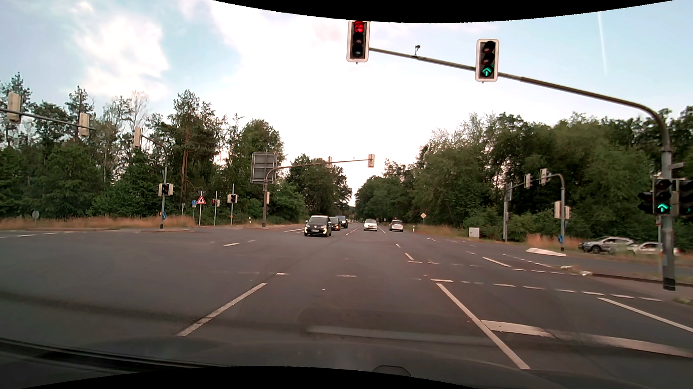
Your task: Follow the waypoints while adhering to traffic rules and regulations
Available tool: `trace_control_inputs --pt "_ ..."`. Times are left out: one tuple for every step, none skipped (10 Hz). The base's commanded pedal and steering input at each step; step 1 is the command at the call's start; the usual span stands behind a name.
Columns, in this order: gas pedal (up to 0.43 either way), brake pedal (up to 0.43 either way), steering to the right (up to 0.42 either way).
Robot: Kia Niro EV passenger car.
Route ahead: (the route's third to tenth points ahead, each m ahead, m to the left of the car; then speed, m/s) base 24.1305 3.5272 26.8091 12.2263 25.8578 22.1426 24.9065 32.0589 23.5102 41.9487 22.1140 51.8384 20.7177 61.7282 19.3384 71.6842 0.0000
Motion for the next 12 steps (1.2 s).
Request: trace_control_inputs --pt "0.0 0.262 -0.016" --pt "0.0 0.256 -0.016" --pt "0.0 0.256 -0.016" --pt "0.0 0.256 -0.017" --pt "0.0 0.256 -0.016" --pt "0.0 0.262 -0.017" --pt "0.0 0.256 -0.016" --pt "0.0 0.262 -0.016" --pt "0.0 0.256 -0.016" --pt "0.0 0.256 -0.016" --pt "0.0 0.256 -0.016" --pt "0.0 0.256 -0.016"
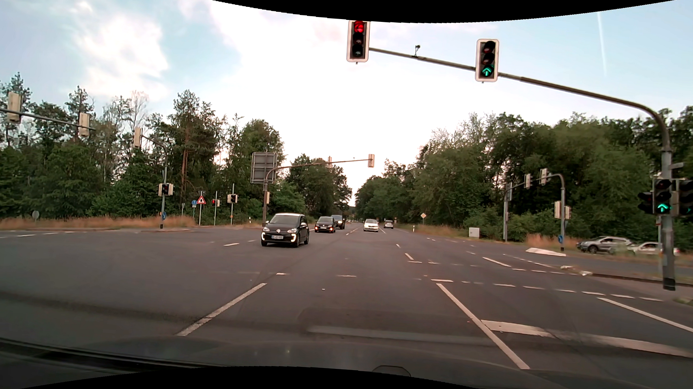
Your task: Follow the waypoints while adhering to traffic rules and regulations
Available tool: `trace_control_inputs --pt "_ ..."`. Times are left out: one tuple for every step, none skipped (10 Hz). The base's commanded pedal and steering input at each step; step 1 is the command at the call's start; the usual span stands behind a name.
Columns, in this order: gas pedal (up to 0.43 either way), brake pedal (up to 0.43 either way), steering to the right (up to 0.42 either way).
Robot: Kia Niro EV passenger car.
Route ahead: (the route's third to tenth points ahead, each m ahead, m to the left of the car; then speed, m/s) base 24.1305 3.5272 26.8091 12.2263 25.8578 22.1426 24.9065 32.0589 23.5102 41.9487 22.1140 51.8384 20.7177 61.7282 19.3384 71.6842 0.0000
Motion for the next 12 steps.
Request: trace_control_inputs --pt "0.0 0.25 -0.017" --pt "0.0 0.25 -0.016" --pt "0.0 0.25 -0.017" --pt "0.0 0.256 -0.016" --pt "0.0 0.256 -0.016" --pt "0.0 0.256 -0.016" --pt "0.0 0.262 -0.016" --pt "0.0 0.262 -0.016" --pt "0.0 0.262 -0.016" --pt "0.0 0.262 -0.016" --pt "0.0 0.262 -0.018" --pt "0.0 0.262 -0.017"
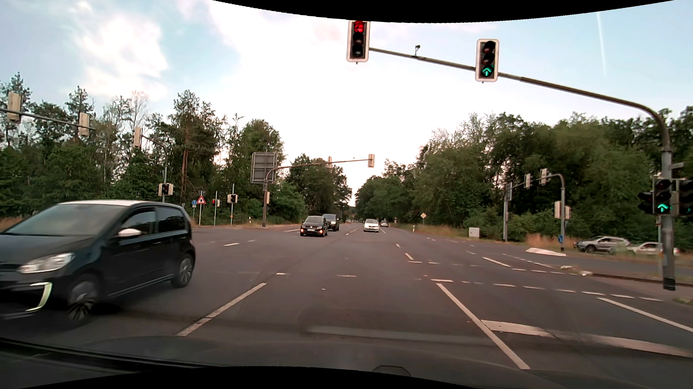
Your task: Follow the waypoints while adhering to traffic rules and regulations
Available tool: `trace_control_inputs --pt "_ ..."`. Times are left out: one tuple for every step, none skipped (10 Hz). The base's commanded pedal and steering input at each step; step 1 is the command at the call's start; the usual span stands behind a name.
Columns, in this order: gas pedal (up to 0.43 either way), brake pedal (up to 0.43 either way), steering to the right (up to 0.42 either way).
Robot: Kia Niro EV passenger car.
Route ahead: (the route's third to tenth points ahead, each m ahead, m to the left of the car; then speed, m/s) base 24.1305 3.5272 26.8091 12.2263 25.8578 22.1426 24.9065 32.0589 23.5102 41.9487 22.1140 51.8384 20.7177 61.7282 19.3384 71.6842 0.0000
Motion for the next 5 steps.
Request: trace_control_inputs --pt "0.0 0.262 -0.016" --pt "0.0 0.262 -0.016" --pt "0.0 0.262 -0.016" --pt "0.0 0.262 -0.017" --pt "0.0 0.262 -0.017"
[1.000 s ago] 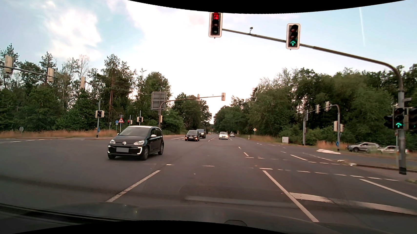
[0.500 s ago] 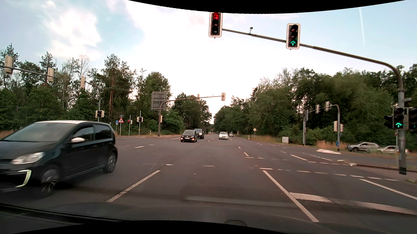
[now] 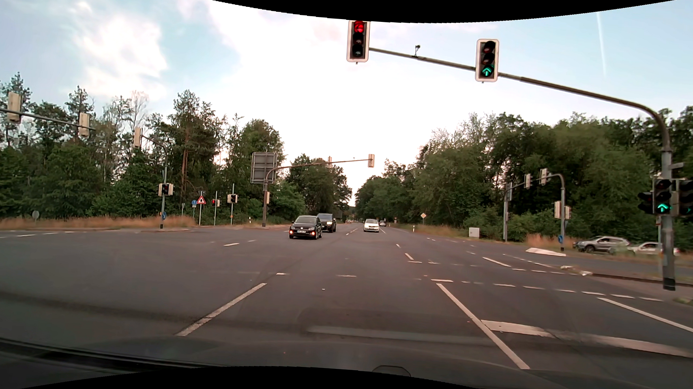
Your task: Follow the waypoints while adhering to traffic rules and regulations
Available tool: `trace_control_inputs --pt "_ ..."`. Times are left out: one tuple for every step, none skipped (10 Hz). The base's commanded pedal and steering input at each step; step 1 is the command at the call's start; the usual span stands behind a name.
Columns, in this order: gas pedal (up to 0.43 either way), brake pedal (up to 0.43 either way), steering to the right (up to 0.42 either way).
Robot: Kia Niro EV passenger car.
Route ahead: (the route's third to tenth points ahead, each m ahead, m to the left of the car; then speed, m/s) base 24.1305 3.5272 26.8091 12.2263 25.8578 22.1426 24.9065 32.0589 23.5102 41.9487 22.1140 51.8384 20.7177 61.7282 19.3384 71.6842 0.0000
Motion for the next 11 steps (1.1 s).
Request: trace_control_inputs --pt "0.0 0.262 -0.018" --pt "0.0 0.262 -0.018" --pt "0.0 0.262 -0.018" --pt "0.0 0.262 -0.018" --pt "0.0 0.262 -0.019" --pt "0.0 0.262 -0.019" --pt "0.0 0.262 -0.02" --pt "0.0 0.262 -0.02" --pt "0.0 0.262 -0.021" --pt "0.0 0.262 -0.02" --pt "0.0 0.262 -0.02"
